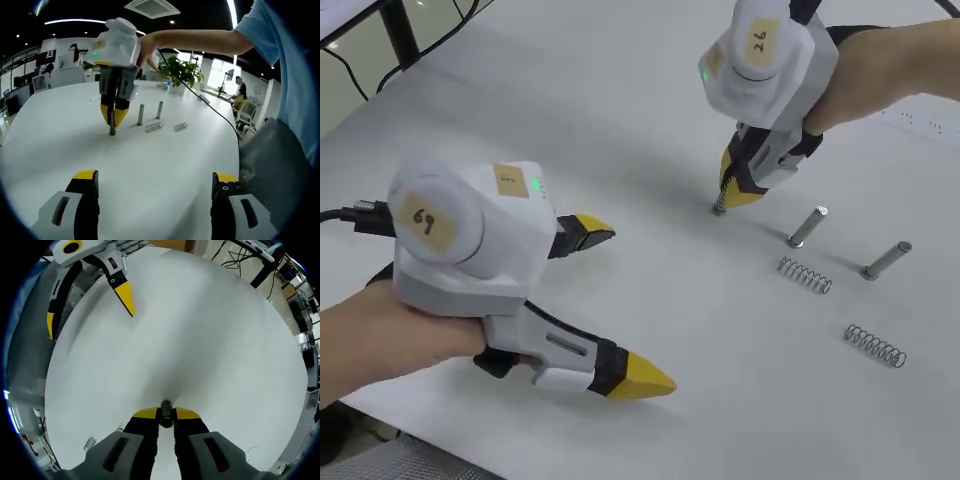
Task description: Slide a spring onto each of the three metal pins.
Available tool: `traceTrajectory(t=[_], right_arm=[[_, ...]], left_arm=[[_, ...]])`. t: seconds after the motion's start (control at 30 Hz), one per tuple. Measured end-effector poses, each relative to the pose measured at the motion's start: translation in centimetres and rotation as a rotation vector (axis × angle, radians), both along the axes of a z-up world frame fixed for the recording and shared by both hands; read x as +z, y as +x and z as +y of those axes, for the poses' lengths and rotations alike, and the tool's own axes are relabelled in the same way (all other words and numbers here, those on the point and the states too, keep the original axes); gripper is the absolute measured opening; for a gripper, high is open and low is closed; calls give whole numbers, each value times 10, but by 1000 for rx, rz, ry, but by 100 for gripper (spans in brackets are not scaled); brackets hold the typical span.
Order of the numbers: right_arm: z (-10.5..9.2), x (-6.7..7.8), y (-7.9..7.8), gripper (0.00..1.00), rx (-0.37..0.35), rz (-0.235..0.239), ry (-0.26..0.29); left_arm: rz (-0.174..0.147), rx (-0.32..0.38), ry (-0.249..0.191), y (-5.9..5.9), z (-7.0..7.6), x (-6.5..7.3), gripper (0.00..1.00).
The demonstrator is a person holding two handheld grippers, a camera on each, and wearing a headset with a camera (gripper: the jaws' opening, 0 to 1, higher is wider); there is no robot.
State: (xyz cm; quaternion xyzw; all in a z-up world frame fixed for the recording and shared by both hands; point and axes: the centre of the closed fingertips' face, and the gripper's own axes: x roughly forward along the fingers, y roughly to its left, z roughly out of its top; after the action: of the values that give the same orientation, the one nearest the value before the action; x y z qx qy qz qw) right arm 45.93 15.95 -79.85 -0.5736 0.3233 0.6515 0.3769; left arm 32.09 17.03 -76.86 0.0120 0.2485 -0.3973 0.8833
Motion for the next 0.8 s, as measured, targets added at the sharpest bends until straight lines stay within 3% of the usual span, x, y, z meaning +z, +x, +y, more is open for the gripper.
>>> traceTrajectory(t=[0.27,0.57,0.8], right_arm=[[1,0,1,10,-3,-1,4],[1,-1,-4,54,-27,1,67],[3,4,-6,75,-85,29,144]], left_arm=[[1,3,1,0,1,0,91],[0,4,0,1,0,1,91],[0,-1,-2,0,-2,1,91]])
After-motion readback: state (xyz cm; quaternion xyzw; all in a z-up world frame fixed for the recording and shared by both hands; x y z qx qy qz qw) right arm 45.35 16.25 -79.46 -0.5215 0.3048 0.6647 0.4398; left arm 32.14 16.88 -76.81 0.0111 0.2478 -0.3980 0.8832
